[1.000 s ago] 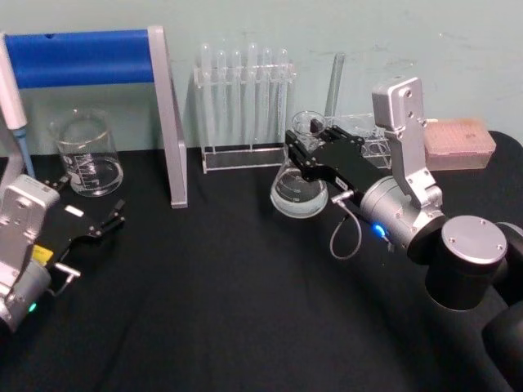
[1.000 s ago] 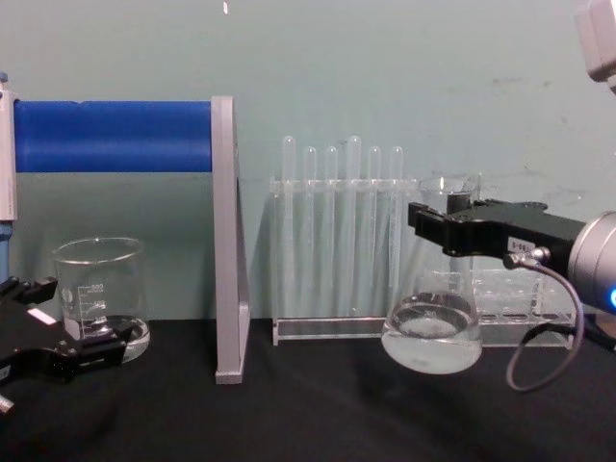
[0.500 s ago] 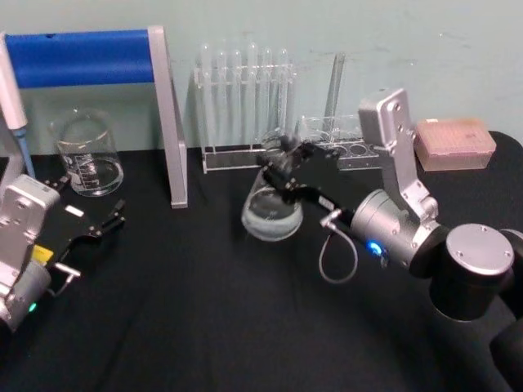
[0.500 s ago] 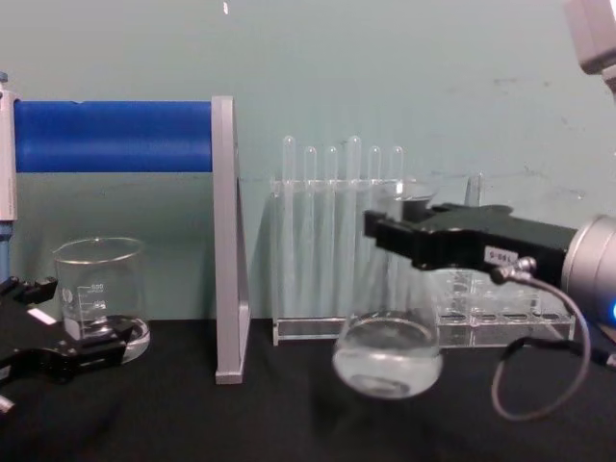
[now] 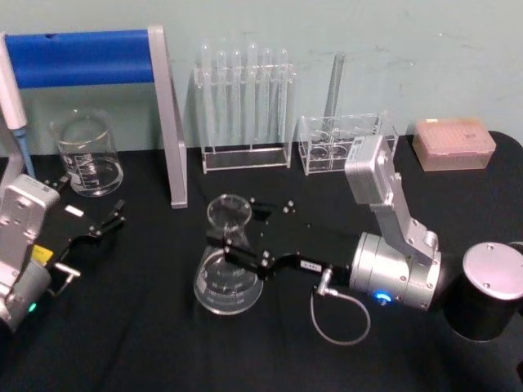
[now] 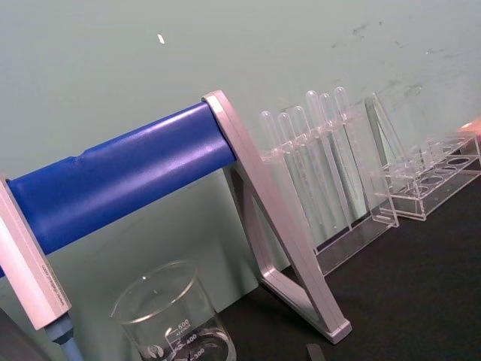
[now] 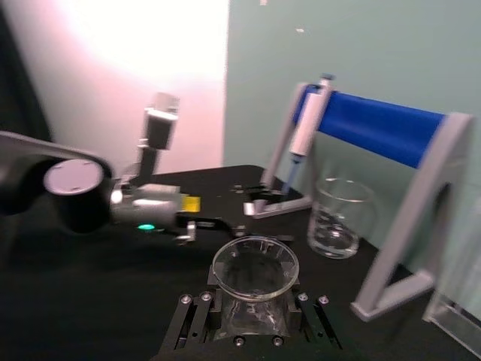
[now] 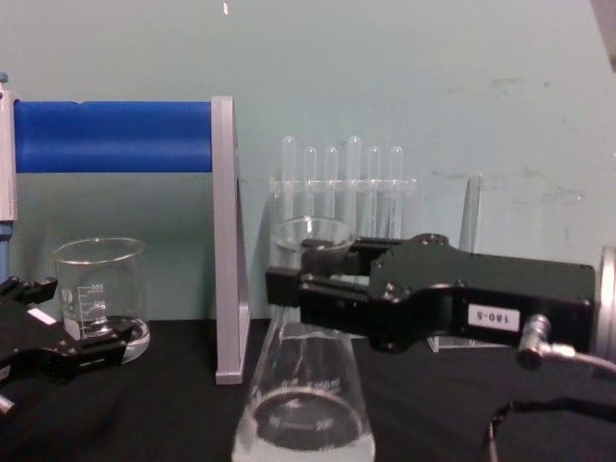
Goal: Grasp the erlenmeyer flask with one hand, shake it three times, then place it back.
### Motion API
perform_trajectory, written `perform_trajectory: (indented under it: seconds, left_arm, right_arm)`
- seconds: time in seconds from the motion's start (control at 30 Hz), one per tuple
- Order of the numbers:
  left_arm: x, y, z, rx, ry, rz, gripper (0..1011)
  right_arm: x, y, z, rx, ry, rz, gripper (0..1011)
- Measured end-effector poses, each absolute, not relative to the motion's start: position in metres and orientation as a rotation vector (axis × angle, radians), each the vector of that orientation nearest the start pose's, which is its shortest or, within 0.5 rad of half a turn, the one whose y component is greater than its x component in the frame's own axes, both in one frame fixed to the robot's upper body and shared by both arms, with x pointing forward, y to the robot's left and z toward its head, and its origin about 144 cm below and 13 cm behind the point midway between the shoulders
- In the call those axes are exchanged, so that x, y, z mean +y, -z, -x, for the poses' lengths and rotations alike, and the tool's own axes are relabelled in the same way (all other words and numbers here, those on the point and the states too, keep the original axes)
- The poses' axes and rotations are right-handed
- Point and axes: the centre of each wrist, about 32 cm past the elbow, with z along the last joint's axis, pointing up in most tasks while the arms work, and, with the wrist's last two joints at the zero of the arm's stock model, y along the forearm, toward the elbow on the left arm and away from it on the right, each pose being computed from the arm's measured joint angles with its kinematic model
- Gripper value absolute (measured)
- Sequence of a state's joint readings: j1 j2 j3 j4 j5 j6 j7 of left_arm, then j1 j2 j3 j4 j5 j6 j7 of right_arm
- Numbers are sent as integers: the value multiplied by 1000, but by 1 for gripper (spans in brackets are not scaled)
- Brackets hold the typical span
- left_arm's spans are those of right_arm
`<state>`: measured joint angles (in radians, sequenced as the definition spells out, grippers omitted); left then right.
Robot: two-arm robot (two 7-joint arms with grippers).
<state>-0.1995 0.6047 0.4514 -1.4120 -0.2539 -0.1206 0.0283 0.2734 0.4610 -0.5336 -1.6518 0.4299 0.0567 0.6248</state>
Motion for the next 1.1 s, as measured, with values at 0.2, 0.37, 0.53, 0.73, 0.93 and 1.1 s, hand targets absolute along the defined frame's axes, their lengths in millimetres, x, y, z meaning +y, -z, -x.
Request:
perform_trajectory:
  seconds: [0.2,0.37,0.53,0.73,0.93,1.1]
  left_arm:
    - [310,-1140,-489,-285,-1248,-304,1001]
    - [310,-1140,-489,-285,-1248,-304,1001]
    - [310,-1140,-489,-285,-1248,-304,1001]
    - [310,-1140,-489,-285,-1248,-304,1001]
    - [310,-1140,-489,-285,-1248,-305,1001]
    - [310,-1140,-489,-285,-1248,-304,1001]
  right_arm:
    - [-201,-1210,-486,-95,361,63,453]
    - [-201,-1210,-485,-104,318,64,453]
    - [-202,-1210,-483,-109,295,62,453]
    - [-202,-1211,-483,-111,287,60,453]
    - [-202,-1212,-484,-112,296,54,453]
    - [-201,-1211,-486,-111,331,51,453]
